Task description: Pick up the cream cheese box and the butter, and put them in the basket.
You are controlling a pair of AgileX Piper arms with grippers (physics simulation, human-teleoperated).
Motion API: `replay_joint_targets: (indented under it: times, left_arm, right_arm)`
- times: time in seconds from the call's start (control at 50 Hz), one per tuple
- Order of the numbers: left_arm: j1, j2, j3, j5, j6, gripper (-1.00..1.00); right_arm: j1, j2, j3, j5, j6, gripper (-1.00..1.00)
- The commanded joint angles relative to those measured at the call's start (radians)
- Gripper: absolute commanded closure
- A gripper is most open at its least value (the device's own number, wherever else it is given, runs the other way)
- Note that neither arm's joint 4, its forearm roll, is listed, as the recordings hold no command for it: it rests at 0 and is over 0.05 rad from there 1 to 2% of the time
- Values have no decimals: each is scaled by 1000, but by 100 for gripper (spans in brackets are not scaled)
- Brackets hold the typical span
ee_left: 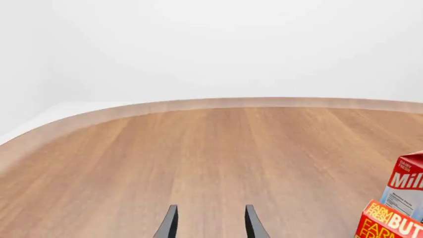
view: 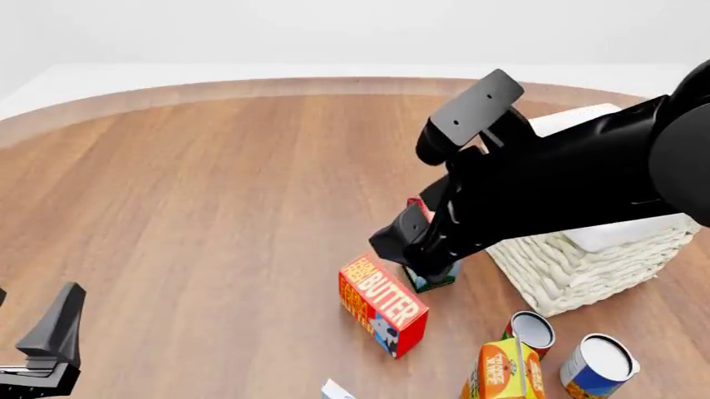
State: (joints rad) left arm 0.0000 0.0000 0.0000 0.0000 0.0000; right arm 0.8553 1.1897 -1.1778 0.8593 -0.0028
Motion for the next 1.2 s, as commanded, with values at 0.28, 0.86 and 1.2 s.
replay_joint_targets:
  times: [0.28, 0.86, 1.2]
  left_arm:
    - [0, 0, 0, 0, 0, -100]
    - [0, 0, 0, 0, 0, -100]
    - [0, 0, 0, 0, 0, -100]
  right_arm:
    - [-101, 19, 32, -47, -60, -100]
    - [-119, 80, 107, -161, -16, -100]
    - [-134, 120, 212, -278, 42, -100]
